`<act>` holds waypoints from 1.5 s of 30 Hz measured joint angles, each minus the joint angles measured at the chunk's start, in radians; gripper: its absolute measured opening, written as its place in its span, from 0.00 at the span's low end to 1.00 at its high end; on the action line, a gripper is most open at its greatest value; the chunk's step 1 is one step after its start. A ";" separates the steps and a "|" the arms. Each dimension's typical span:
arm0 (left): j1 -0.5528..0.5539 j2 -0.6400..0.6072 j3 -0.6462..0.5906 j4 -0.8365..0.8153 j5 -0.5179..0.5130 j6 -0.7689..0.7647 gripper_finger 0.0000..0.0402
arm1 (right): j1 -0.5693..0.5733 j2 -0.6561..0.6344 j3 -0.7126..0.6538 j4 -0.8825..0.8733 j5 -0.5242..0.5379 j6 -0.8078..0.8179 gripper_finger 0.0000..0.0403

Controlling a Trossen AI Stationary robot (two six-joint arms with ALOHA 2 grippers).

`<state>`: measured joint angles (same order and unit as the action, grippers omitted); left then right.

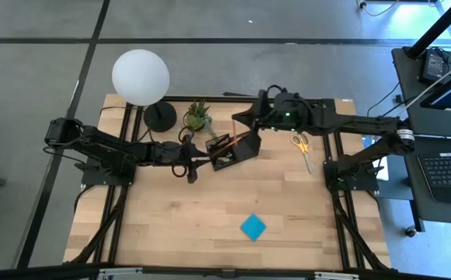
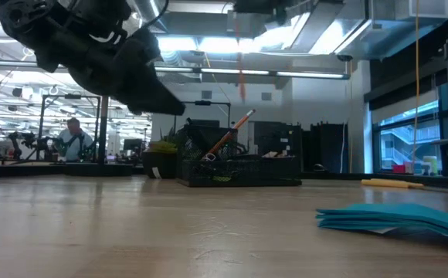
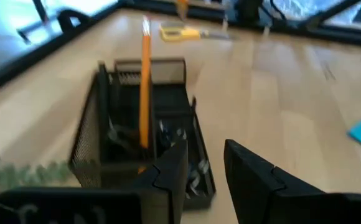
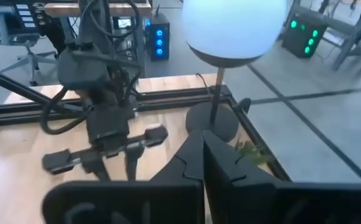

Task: Pick and place office supplies into organizer
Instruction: Put the yellow pencil into the desk organizer

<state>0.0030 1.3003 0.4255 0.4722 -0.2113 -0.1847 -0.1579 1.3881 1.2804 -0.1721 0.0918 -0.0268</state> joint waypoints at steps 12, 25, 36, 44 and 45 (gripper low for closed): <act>-0.060 0.000 0.000 -0.166 0.009 -0.042 0.24 | -0.002 0.217 0.000 0.266 -0.008 -0.117 0.00; -0.108 0.000 0.000 -0.170 0.005 -0.041 0.24 | -0.006 0.377 0.000 0.271 -0.007 -0.170 0.00; -0.109 0.000 0.000 -0.171 0.005 -0.056 0.24 | -0.005 0.451 0.000 0.260 -0.007 -0.166 0.00; -0.109 0.000 0.000 -0.171 0.004 -0.065 0.24 | -0.006 0.477 -0.001 0.237 -0.007 -0.162 0.00; -0.109 0.000 0.000 -0.171 0.004 -0.065 0.24 | -0.006 0.477 -0.001 0.237 -0.007 -0.161 0.01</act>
<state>-0.1059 1.3003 0.4255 0.3016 -0.2070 -0.2493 -0.1635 1.8652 1.2797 0.0654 0.0849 -0.1873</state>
